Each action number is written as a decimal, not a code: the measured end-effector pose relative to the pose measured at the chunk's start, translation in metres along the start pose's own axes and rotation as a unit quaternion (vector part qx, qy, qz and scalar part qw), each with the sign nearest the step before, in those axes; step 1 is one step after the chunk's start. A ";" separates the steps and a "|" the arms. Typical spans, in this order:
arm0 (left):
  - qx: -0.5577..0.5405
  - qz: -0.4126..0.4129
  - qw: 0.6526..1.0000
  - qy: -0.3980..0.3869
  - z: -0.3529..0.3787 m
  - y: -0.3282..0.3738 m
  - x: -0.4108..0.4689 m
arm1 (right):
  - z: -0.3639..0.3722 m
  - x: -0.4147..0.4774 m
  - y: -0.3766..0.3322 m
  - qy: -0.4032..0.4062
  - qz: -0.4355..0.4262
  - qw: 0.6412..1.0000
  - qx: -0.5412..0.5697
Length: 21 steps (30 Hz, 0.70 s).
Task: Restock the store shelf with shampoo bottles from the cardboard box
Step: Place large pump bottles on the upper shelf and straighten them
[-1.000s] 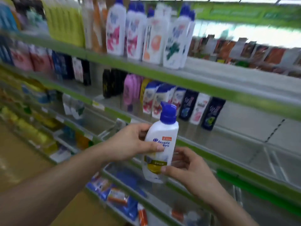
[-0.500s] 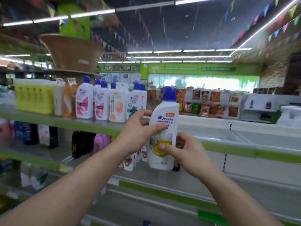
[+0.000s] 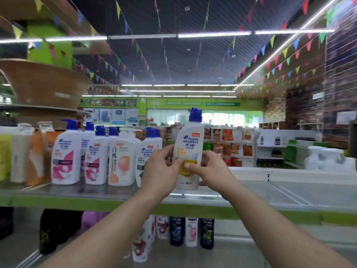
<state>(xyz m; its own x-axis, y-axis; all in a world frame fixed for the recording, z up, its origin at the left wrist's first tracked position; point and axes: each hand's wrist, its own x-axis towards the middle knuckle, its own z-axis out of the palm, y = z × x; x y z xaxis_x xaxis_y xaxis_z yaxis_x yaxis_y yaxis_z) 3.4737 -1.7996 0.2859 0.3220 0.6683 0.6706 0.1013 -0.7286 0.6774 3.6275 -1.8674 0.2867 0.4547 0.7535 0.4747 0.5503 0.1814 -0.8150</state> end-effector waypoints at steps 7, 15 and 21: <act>-0.030 -0.071 0.995 -0.069 0.015 -0.049 0.032 | 0.038 0.057 0.032 0.014 0.042 0.999 -0.030; -0.073 -0.136 0.978 -0.144 0.035 -0.078 0.057 | 0.062 0.091 0.055 -0.013 0.116 0.992 -0.057; -0.074 -0.180 0.973 -0.125 0.054 -0.088 0.071 | 0.067 0.123 0.077 -0.048 0.118 0.989 -0.080</act>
<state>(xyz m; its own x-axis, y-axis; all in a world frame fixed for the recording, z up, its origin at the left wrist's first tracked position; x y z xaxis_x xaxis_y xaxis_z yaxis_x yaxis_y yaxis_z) 3.5386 -1.6960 0.2580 0.5114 0.8052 0.3001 0.1193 -0.4123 0.9032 3.6787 -1.7185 0.2603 0.5194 0.8211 0.2369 0.5439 -0.1038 -0.8327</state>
